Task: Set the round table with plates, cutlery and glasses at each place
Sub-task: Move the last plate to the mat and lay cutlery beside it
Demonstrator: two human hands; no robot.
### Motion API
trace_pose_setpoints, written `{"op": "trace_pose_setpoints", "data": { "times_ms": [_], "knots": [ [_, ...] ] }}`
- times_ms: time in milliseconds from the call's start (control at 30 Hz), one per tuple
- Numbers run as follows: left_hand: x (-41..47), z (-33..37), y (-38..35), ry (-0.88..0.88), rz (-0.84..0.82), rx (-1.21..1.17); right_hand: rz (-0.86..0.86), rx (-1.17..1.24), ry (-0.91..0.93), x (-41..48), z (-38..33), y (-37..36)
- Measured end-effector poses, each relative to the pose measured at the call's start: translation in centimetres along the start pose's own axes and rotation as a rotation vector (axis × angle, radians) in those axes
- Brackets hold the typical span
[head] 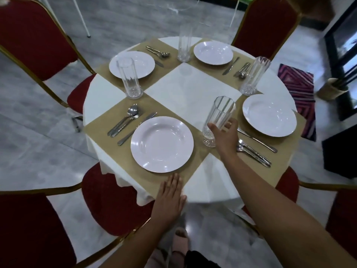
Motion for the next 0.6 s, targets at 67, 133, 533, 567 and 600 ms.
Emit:
{"op": "trace_pose_setpoints", "data": {
  "times_ms": [67, 133, 533, 567, 600],
  "knots": [
    [1.1, 1.2, -0.2, -0.026, -0.005, 0.008, -0.003, 0.037, 0.007, 0.0, 0.6, 0.6],
    [2.3, 2.3, -0.6, -0.056, -0.017, 0.023, -0.001, 0.048, 0.012, 0.2, 1.0, 1.1],
    [6.1, 3.3, -1.3, -0.073, -0.079, 0.051, -0.07, -0.024, -0.007, 1.0, 2.0, 0.9],
    [6.1, 3.3, -1.3, -0.08, -0.07, 0.05, -0.072, -0.022, -0.012, 1.1, 2.2, 0.8],
    [6.1, 3.3, -1.3, -0.085, -0.059, 0.05, -0.071, -0.021, -0.015, 1.1, 2.3, 0.8]
  ]
}}
Point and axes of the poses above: each hand's wrist, its own x-axis towards the middle knuckle, its own y-axis out of the back of the hand, z = x × y, the point moved 3 cm from there along x, towards the middle knuckle, and after that the axes turned 3 degrees about -x, right-handed, at the moved point
